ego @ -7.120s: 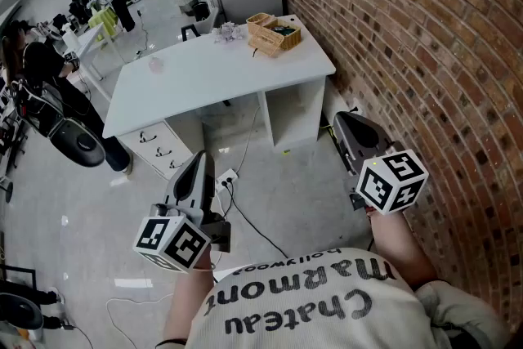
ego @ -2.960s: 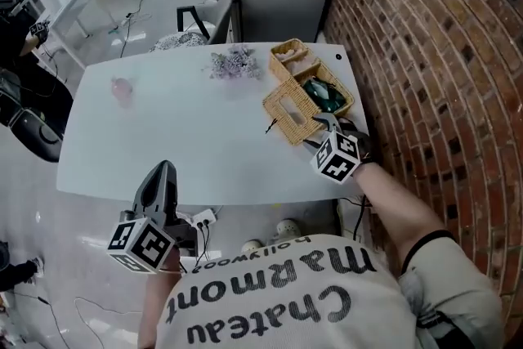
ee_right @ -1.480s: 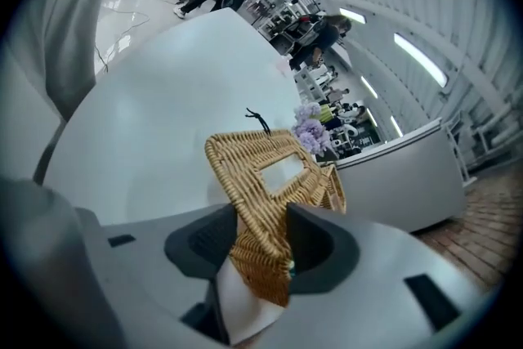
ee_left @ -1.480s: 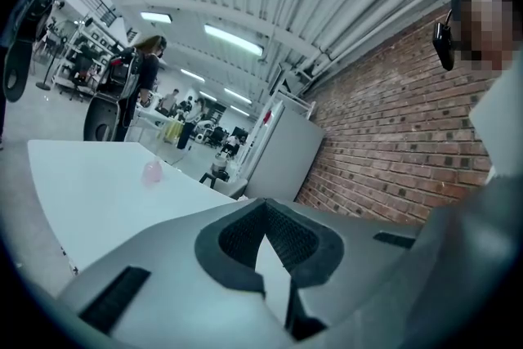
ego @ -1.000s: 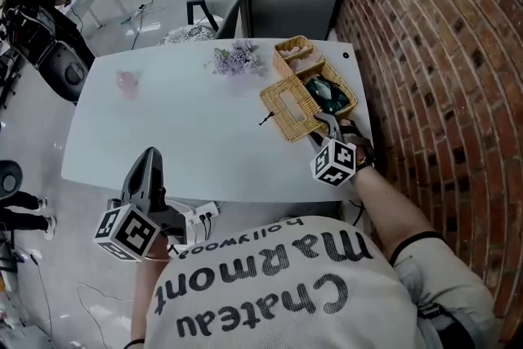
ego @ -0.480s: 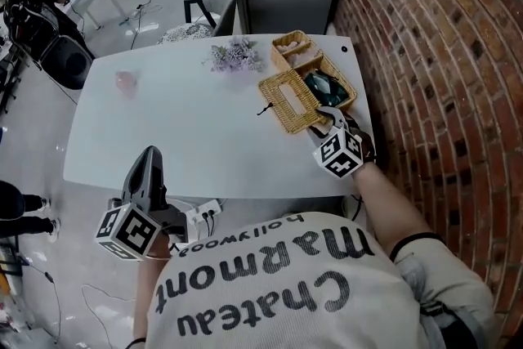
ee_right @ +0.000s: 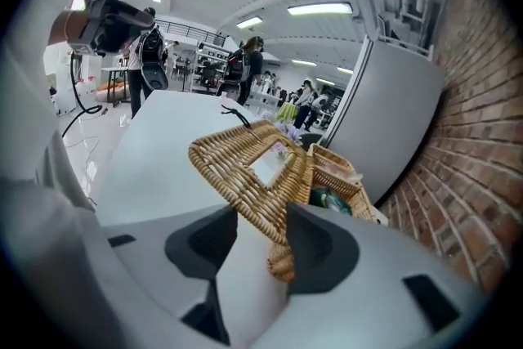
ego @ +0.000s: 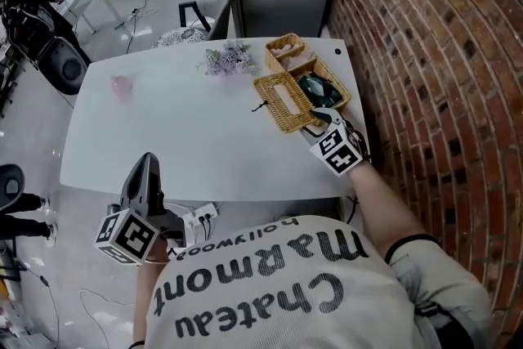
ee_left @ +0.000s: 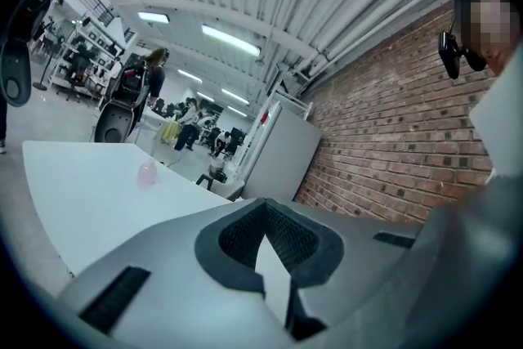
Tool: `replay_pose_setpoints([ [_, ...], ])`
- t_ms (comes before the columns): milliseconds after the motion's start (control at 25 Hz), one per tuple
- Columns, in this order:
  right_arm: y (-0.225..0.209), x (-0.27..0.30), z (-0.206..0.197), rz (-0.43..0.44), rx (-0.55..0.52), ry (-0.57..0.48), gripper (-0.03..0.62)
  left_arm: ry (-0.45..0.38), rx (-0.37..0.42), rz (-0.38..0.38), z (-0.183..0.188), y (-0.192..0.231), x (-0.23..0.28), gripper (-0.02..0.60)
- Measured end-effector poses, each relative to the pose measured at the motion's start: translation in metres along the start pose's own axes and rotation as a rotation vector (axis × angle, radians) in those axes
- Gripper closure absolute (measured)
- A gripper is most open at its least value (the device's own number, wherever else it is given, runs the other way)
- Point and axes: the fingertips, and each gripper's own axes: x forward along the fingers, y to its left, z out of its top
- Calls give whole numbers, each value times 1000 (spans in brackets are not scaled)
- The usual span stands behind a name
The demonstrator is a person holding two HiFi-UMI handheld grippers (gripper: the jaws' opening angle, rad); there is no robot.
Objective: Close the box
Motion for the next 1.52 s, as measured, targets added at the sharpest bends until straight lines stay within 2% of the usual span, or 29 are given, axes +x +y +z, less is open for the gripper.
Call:
replay_pose_setpoints([
  [680,-17,-9,10,135,449,-216,405,-3,-2,18,-4,5,-3,580],
  [880,-21,-12,10,175,522,-242,407,-7,4,29,-2,6,-4,580],
  [1160,-33,-22,5,230,730,-287,423,-7,4,47,-2,9,-8,580],
  [1520,-42,-26,1,201,749,-293,485,-4,20,43,0,7,-5,580],
])
